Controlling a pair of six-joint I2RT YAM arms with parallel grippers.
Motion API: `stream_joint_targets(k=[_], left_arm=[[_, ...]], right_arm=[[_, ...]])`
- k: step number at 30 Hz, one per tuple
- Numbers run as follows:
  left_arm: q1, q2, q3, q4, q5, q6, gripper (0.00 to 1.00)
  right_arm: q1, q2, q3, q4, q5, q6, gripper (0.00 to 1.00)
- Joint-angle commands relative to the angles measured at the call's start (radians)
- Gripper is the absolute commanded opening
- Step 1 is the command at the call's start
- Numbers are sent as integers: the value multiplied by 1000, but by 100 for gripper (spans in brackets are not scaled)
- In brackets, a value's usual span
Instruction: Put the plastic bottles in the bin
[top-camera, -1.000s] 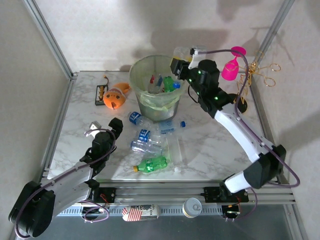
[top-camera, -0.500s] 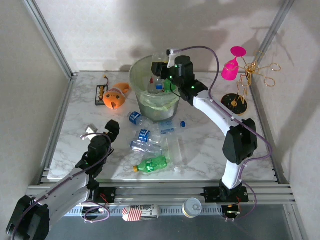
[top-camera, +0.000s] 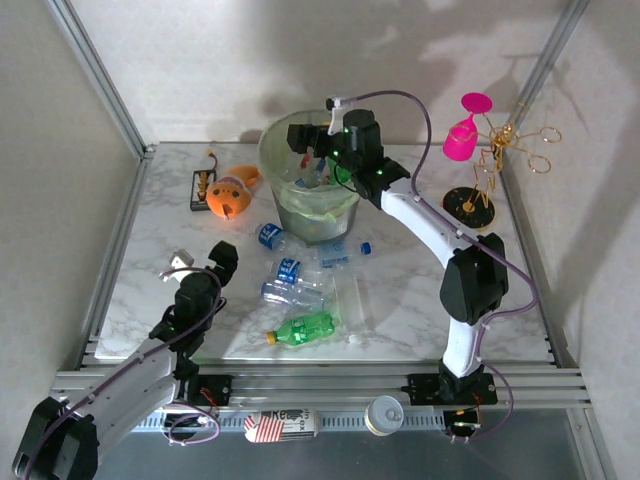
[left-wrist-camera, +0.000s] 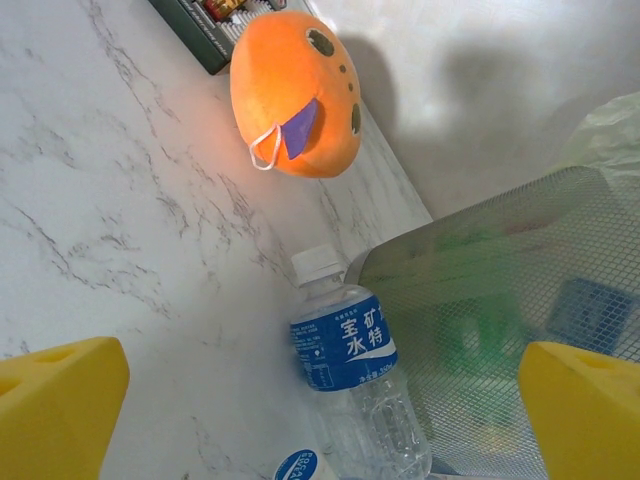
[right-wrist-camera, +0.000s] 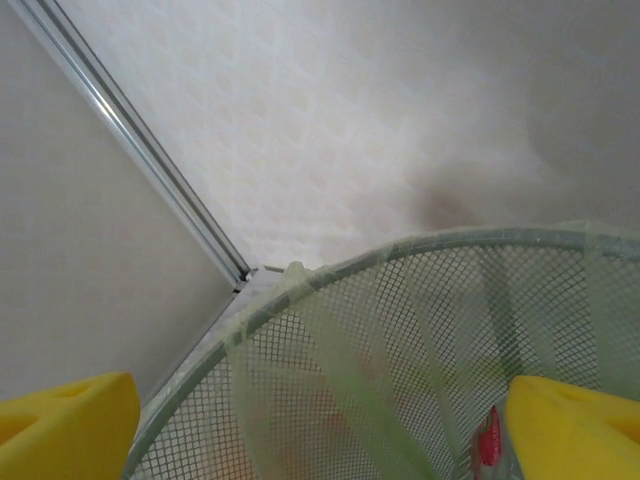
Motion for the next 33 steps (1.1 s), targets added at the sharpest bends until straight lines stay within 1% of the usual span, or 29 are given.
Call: stream_joint_targets(k=[1, 5, 9, 14, 20, 26, 33], left_arm=[[11, -13, 6, -24, 1, 3, 99], [11, 1, 19, -18, 15, -7, 100], [8, 53, 38, 6, 45, -25, 100], [-15, 167, 94, 31, 82, -28, 100], [-89, 333, 198, 44, 75, -5, 100], [-144, 503, 307, 46, 66, 6, 100], [-169, 657, 436, -4, 44, 24, 100]], right_arm=[[6, -85, -6, 28, 23, -29, 95], [6, -178, -100, 66, 65, -52, 96], [6, -284, -208, 87, 114, -83, 97], [4, -419, -364, 108, 183, -104, 99], [-3, -556, -559, 96, 285, -104, 99], [-21, -673, -749, 65, 352, -45, 99], [-58, -771, -963, 25, 455, 82, 99]])
